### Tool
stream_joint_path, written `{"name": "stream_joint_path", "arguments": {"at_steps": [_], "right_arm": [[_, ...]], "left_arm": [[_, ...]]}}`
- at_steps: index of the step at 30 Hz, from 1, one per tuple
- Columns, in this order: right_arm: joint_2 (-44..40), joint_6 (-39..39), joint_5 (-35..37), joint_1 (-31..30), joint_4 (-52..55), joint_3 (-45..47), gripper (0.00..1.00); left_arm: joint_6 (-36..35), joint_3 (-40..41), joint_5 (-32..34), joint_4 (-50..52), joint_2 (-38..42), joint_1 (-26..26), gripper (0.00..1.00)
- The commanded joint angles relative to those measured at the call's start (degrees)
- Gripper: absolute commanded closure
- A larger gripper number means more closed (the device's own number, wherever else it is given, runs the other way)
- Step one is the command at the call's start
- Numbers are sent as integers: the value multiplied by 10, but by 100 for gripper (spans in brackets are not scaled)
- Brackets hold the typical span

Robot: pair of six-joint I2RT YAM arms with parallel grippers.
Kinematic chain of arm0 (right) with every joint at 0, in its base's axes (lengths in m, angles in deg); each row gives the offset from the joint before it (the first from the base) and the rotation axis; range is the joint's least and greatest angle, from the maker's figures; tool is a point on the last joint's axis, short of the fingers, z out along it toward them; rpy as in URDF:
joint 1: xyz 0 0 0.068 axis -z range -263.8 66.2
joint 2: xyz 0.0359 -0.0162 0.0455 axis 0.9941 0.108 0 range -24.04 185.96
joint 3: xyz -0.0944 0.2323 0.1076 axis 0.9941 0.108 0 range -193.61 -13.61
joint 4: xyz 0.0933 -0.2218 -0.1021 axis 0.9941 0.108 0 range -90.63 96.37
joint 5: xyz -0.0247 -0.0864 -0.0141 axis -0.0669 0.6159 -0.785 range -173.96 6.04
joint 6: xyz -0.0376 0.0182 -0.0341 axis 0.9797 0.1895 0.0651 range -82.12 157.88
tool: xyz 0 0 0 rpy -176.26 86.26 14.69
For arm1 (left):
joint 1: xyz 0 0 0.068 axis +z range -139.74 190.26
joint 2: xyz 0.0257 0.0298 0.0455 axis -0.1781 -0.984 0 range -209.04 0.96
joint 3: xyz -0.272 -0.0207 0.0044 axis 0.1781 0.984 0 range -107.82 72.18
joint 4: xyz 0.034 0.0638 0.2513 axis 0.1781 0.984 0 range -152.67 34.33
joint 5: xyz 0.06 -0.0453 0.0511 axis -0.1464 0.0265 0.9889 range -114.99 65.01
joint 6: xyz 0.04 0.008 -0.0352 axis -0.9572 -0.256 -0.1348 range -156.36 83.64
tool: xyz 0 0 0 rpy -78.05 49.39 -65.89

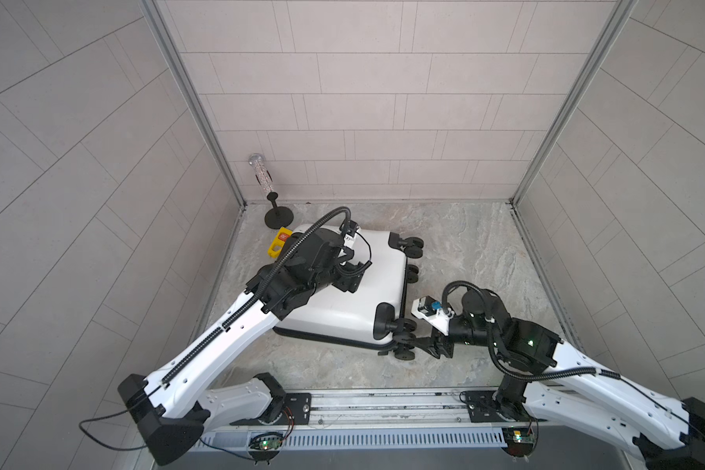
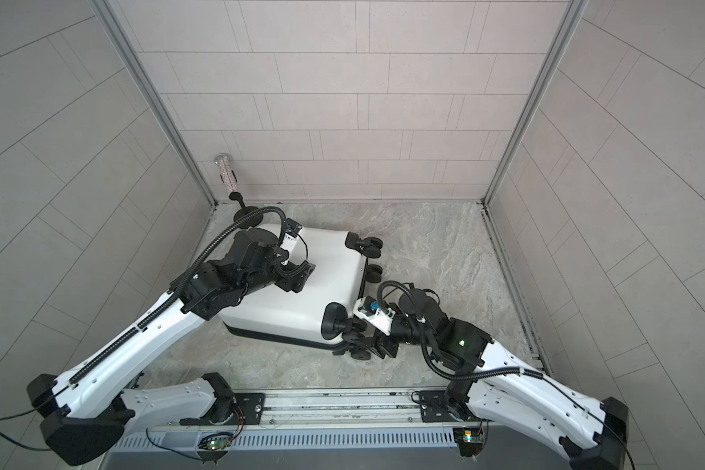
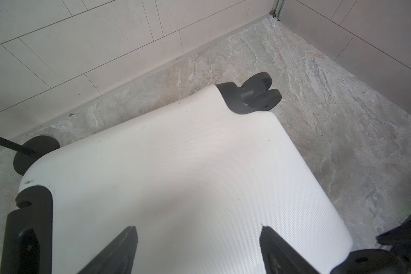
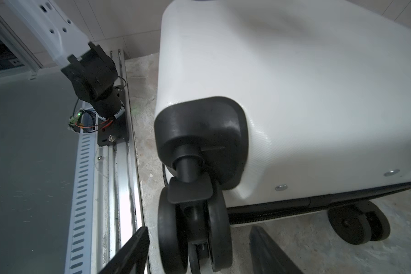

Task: Open the suitcase zippers
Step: Open the suitcase at the center of the board.

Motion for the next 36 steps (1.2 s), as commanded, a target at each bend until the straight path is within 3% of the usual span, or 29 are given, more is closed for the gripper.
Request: {"name": "stream_joint_path", "arguments": {"at_steps": [1,5,6,9,12,19,27,30,36], "right_arm": [[26,9,68,-9,-37,-9,30],[64,14,50,-14,-72,-9,36],[68,17,37,-14,-73,-11,43],[46,3,31,-13,-83,-22,81],[-2,-16,52,-8,-110,-39,100],[-1,-60,37,45,-113,-126,100],[57,-231,116,123,-158,-232,100],[76,-279,135,160,-180,-253,100],[110,-346,93,267,-213,-264,100]], "left_arm": [[16,14,2,-18,18,4,14],[13,18,-1,-24,21,4,14],[12,17,1,-22,20,4,14],[14,6,16,-8,18,4,14],[16,-7,36,8,22,4,15],[8,-35,59,22,51,4,15],[-26,-42,54,4,107,4,16],[-51,-26,32,-3,123,4,16],[-130,34,-51,42,109,3,19]]}}
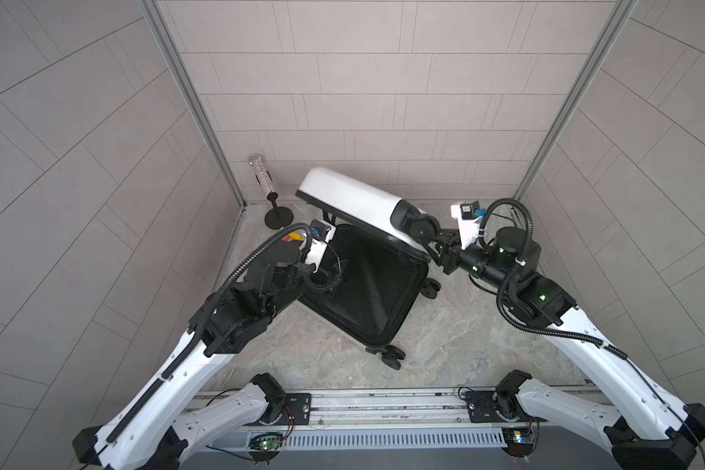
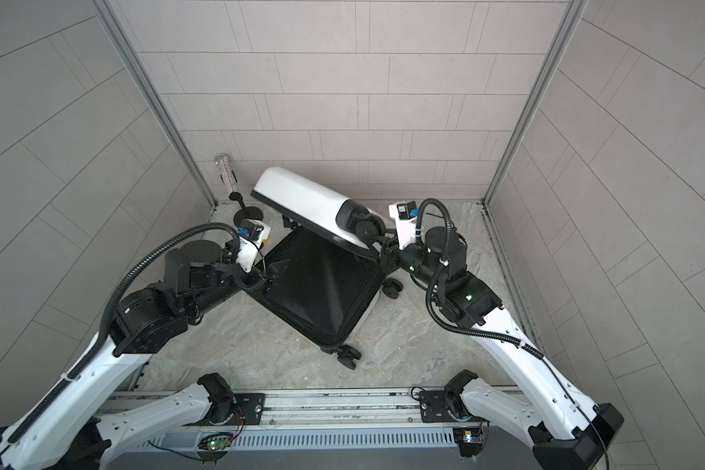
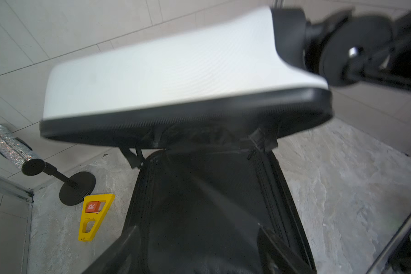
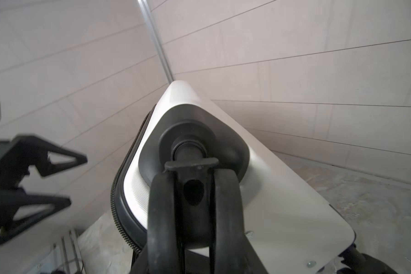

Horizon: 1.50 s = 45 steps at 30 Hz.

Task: Open the suitcase zippers
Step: Open the suitcase at the center of the board.

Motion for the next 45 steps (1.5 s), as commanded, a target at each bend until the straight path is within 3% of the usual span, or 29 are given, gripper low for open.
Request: {"name": "stream_joint_path", "arguments": {"at_steps": [1,5,8,10,16,20,23,30,33,38,45], "right_arm": [[4,-73,37,58,-82,-18,100],[10,-85,12,121,-87,-16,100],[10,-100,-14,167,-96,-13,100],[7,-107,-31,194,-105,-9,100],[10,-142,-43,270,-113,17,100],[19,-183,-32,328,-120,45,100],[40,-220,-11,360,-127,63,100],[120,-289,48,369,-164,116,100],[181,-314,42,373,-188,110,100],[286,-341,20,371,-218,73,100],[403,-321,6,336,-184,-17,99]], "left_arm": [[-62,43,-61,40,-27,-1,19],[-93,84,-105,41,-82,-16,19],[-113,89,-55,38,-158,-51,20],[-114,79,-16,31,-220,-61,21],[-148,-4,-40,125,-391,-75,27],[-176,4,-63,136,-430,-86,28],[-178,6,-127,123,-431,-94,29],[-158,-11,-172,90,-457,-132,29],[-142,-18,-187,65,-467,-149,29],[-105,-33,-204,17,-485,-162,29],[-58,-88,-239,-50,-530,-178,29]]}}
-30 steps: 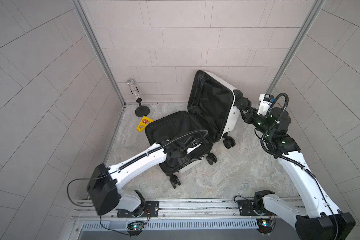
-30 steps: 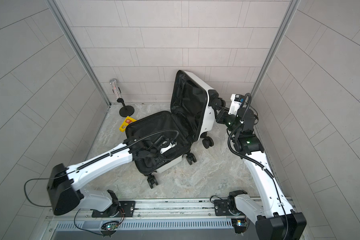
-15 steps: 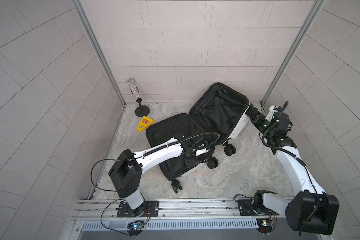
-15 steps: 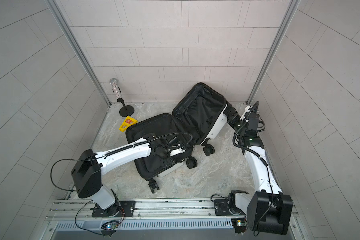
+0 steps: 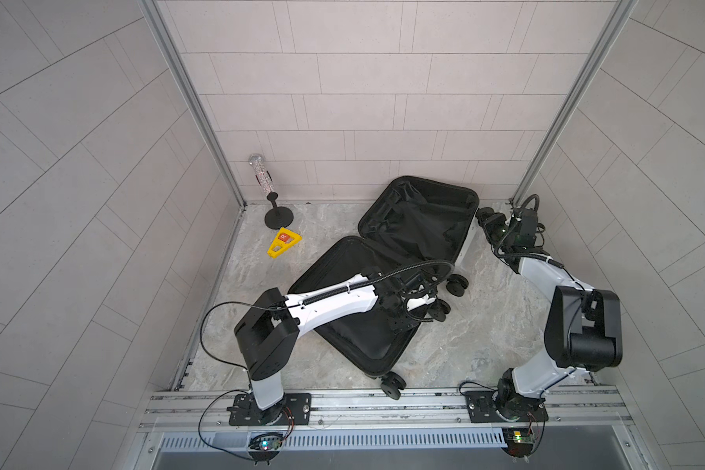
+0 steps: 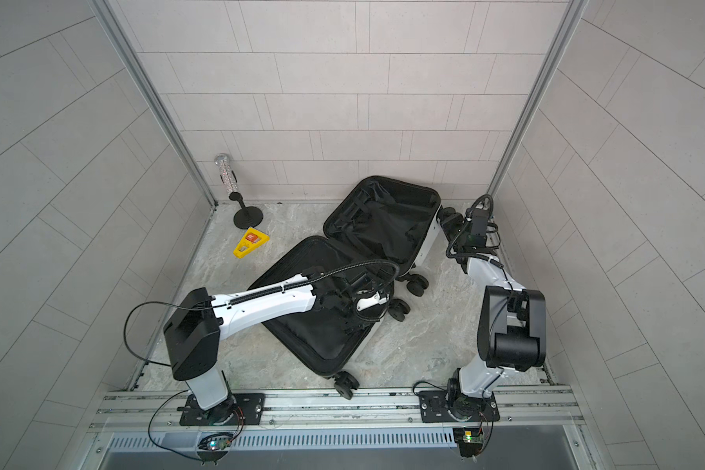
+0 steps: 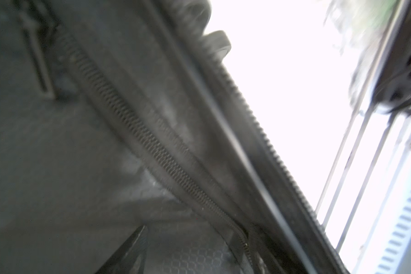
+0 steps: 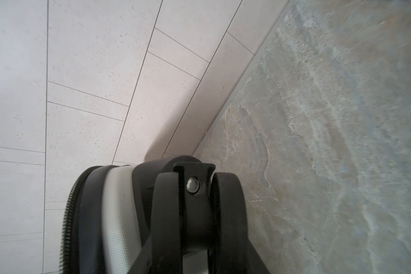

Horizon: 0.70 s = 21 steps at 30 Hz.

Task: Open the suitcase zippers
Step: Open the suitcase at the center of the board.

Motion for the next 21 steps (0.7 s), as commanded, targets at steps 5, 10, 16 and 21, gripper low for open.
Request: {"name": "stream_joint_path", "arguments": {"at_steps": [5,10,16,21], "right_arm": [[99,87,17,-53,61,-107,98],[160,106,1,-68,94,-182,91],[173,159,8,-56,133,-227,58],[107,211,30,-16,140,-185,0]], "left_arm": [[78,-59,-52,-102,-68,-36,29],[125,-112,-38,-161,-114,-36,28],[157,-150,15,-155,-98,-24,24],[215,-91,54,-142,12,51,13]]}}
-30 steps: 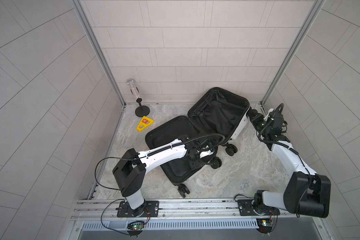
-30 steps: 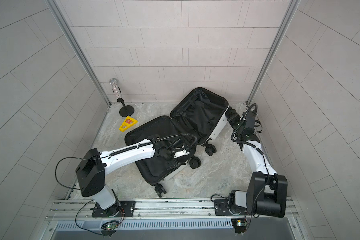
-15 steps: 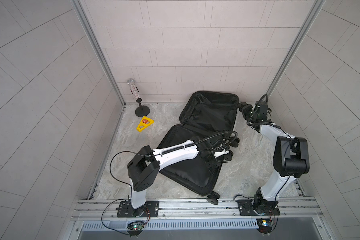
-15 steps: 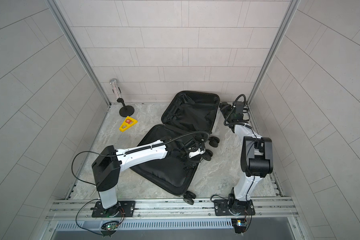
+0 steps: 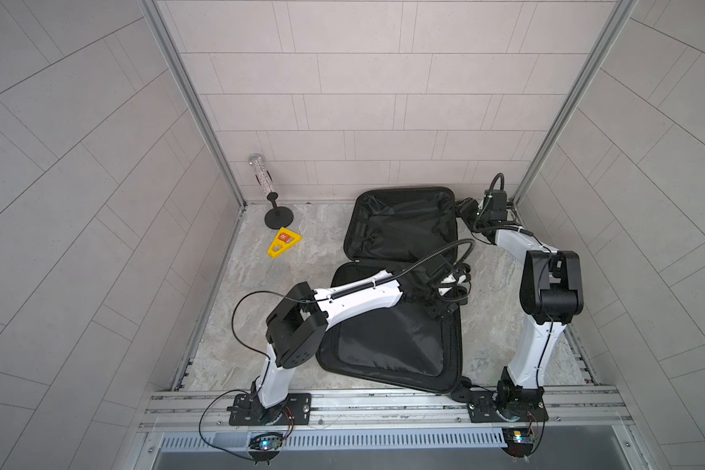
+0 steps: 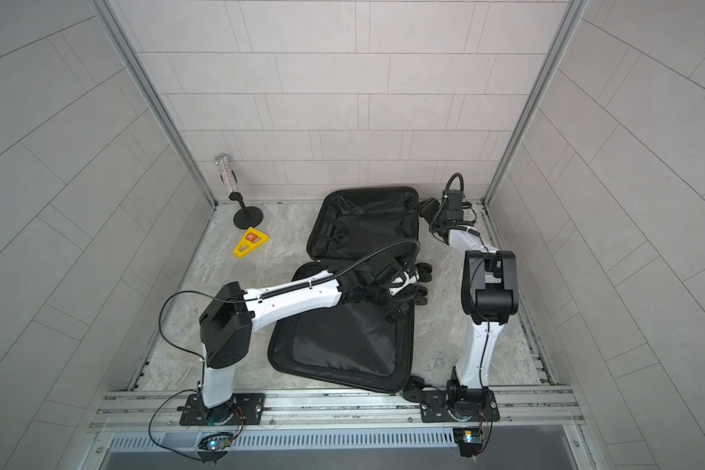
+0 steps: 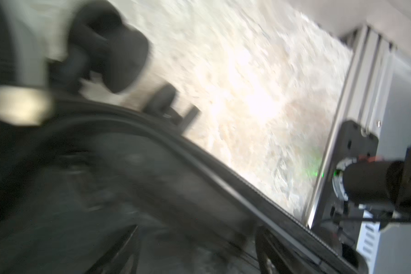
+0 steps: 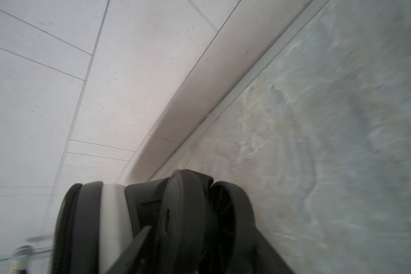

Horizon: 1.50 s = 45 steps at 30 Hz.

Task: Open the suitcase zippers
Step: Open the suitcase at the center of the board, then reset both arms

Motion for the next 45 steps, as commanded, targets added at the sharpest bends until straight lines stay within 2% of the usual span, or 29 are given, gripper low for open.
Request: {"name": "stream_joint_path", "arguments": {"at_steps": [1,5,8,12,16,18,21,25,27,28,30,32,34,36,37,39,40,41,43,45], "right_arm": [[-87,110,31,25,27,31,0],[-182,181,52,48,16,120,0],[-263,247,81,49,-35,231,0],[-357,288,144,48,-139,395,0],[-397,355,151,42,-274,531,0],[-400,367,160,38,-300,564,0],[-389,375,157,35,-347,600,0],[-352,379,149,23,-424,630,0],[-322,392,135,9,-457,632,0],[-320,401,125,4,-446,622,0],[-321,433,150,-20,-414,605,0],[-298,472,158,-34,-453,609,0],[-259,468,158,-35,-502,619,0],[-197,458,169,-36,-630,646,0],[-205,455,167,-33,-633,652,0],[-241,450,187,-34,-551,642,0],[-242,448,190,-34,-533,634,0],[-234,454,191,-36,-530,626,0],[-209,464,212,-48,-583,633,0],[-221,463,214,-47,-558,630,0]], "left_arm": [[55,45,56,-13,114,67,9],[85,165,158,-52,254,156,0],[85,269,269,-97,363,235,0],[59,436,411,-232,476,324,0],[-16,580,502,-433,517,360,0],[-31,615,532,-475,503,371,0],[-27,637,526,-486,453,393,0],[-62,680,521,-611,374,417,0],[-59,700,477,-678,332,452,0],[-53,710,451,-724,310,470,0],[-59,710,395,-786,271,499,0],[-44,695,322,-739,242,520,0],[-57,714,322,-893,167,526,0],[-9,672,340,-718,224,539,0],[-6,664,336,-690,226,543,0],[-26,703,336,-843,182,542,0],[-22,707,342,-844,187,542,0],[-14,703,339,-801,207,542,0],[-13,689,342,-761,216,542,0],[-24,694,345,-799,198,540,0]]}}
